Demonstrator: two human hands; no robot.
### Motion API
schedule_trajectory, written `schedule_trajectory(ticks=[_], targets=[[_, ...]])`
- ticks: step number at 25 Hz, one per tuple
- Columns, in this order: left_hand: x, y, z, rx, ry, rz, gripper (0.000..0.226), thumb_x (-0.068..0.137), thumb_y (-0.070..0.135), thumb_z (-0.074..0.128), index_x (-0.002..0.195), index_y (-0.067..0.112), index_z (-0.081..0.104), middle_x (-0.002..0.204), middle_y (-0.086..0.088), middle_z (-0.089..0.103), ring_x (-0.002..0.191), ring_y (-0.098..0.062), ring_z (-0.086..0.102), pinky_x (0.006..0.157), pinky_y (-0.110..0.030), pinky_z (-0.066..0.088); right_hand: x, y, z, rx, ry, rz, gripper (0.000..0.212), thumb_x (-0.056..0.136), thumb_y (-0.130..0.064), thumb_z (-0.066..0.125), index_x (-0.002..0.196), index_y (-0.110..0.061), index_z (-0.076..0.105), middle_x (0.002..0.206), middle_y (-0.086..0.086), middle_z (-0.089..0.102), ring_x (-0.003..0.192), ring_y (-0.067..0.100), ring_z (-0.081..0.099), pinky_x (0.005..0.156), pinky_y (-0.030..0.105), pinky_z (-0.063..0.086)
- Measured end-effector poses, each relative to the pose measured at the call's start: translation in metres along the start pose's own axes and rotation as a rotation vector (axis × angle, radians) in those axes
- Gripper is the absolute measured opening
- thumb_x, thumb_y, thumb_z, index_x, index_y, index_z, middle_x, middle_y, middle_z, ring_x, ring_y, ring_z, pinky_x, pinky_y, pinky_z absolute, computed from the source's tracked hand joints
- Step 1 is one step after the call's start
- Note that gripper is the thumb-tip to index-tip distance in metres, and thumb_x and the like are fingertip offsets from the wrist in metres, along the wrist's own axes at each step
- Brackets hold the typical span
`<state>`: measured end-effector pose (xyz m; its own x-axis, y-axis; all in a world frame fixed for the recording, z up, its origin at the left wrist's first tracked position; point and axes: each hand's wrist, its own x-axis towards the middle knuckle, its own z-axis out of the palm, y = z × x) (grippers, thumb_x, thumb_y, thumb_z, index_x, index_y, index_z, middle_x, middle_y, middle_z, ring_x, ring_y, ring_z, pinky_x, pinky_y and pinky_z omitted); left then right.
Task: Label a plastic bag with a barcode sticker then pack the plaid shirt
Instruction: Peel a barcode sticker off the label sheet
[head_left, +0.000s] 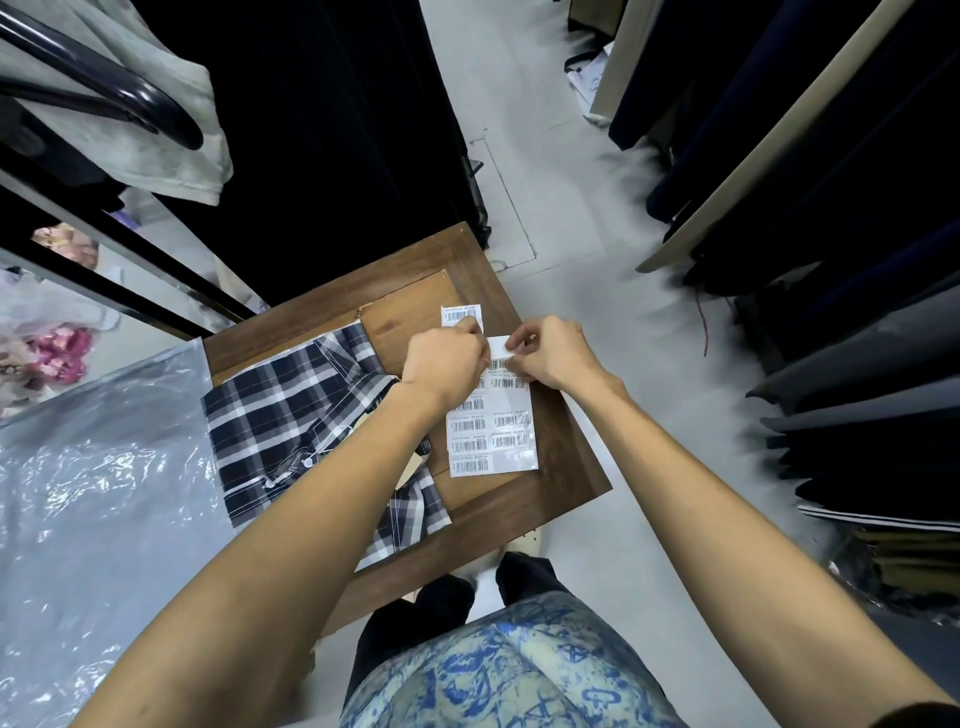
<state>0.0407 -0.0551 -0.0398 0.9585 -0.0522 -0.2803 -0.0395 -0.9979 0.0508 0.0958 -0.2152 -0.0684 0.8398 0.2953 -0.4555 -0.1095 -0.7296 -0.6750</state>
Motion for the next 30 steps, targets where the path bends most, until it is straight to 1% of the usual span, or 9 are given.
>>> schedule_trajectory(ticks=[3,6,9,15,18,21,25,27,30], targets=[[0.000,-0.001,0.000,-0.019,0.000,-0.010,0.028,0.104,0.036,0.047,0.109,0.024,0.072,0.122,0.005,0.060,0.092,-0.026,0.068,0.063,-0.033,0.043,-0.007,0.003,-0.001,-0.065,0.003,-0.124,0.013,0.083,-0.015,0.079,0.095,-0.016,0.080,0.081,-0.001,0.072,0.079,0.011,0.068,0.082,0.020,0.053],[-0.003,-0.001,0.000,-0.038,-0.001,-0.015,0.027,0.103,0.036,0.047,0.108,0.024,0.070,0.123,0.005,0.060,0.095,-0.027,0.068,0.066,-0.034,0.047,-0.008,0.003,-0.002,-0.084,0.009,-0.143,0.010,0.083,-0.015,0.079,0.093,-0.013,0.081,0.074,-0.004,0.070,0.073,0.007,0.065,0.078,0.018,0.051],[-0.004,-0.001,-0.001,-0.055,-0.022,-0.022,0.025,0.102,0.036,0.049,0.108,0.024,0.070,0.125,0.005,0.059,0.097,-0.028,0.068,0.072,-0.039,0.054,-0.006,-0.001,-0.005,-0.132,-0.031,-0.162,0.007,0.082,-0.016,0.080,0.088,-0.014,0.080,0.071,-0.004,0.069,0.067,0.008,0.065,0.077,0.023,0.055],[-0.001,-0.001,-0.001,-0.116,-0.072,-0.063,0.024,0.101,0.035,0.050,0.109,0.023,0.069,0.128,0.006,0.058,0.101,-0.031,0.067,0.077,-0.037,0.050,-0.006,0.000,-0.005,-0.176,-0.088,-0.216,0.008,0.083,-0.016,0.080,0.090,-0.013,0.077,0.078,0.001,0.073,0.077,0.014,0.069,0.082,0.026,0.056],[-0.001,-0.003,0.002,-0.152,-0.089,-0.062,0.022,0.101,0.035,0.050,0.108,0.024,0.068,0.129,0.007,0.057,0.101,-0.031,0.066,0.078,-0.038,0.050,-0.006,0.001,-0.003,-0.224,-0.097,-0.228,0.013,0.086,-0.016,0.078,0.097,-0.010,0.075,0.081,-0.001,0.068,0.082,0.016,0.067,0.082,0.025,0.054],[0.000,-0.004,0.001,-0.190,-0.112,-0.057,0.022,0.100,0.033,0.051,0.109,0.023,0.068,0.125,0.002,0.060,0.102,-0.032,0.066,0.084,-0.040,0.053,-0.008,0.008,0.000,-0.315,-0.067,-0.321,0.019,0.090,-0.019,0.074,0.107,-0.010,0.071,0.097,0.003,0.055,0.087,0.020,0.059,0.083,0.028,0.048],[-0.002,0.001,-0.002,-0.254,-0.097,-0.038,0.020,0.098,0.030,0.050,0.106,0.019,0.064,0.120,-0.002,0.065,0.103,-0.031,0.065,0.088,-0.042,0.052,-0.016,0.024,0.004,-0.233,-0.013,-0.381,0.026,0.093,-0.022,0.072,0.116,-0.013,0.067,0.103,0.001,0.047,0.086,0.013,0.052,0.082,0.021,0.039],[-0.002,0.004,-0.003,-0.227,-0.103,-0.034,0.022,0.098,0.030,0.049,0.108,0.017,0.063,0.120,-0.004,0.065,0.103,-0.031,0.065,0.090,-0.043,0.051,-0.016,0.026,0.003,-0.214,-0.010,-0.382,0.032,0.093,-0.021,0.073,0.123,-0.012,0.065,0.103,0.002,0.047,0.085,0.012,0.051,0.083,0.019,0.037],[0.000,0.006,-0.006,-0.169,-0.139,-0.044,0.029,0.099,0.032,0.045,0.112,0.014,0.065,0.122,-0.007,0.064,0.105,-0.033,0.065,0.093,-0.043,0.049,-0.015,0.025,0.002,-0.214,-0.025,-0.381,0.031,0.093,-0.022,0.072,0.122,-0.012,0.066,0.103,0.002,0.046,0.084,0.011,0.051,0.080,0.017,0.034]])
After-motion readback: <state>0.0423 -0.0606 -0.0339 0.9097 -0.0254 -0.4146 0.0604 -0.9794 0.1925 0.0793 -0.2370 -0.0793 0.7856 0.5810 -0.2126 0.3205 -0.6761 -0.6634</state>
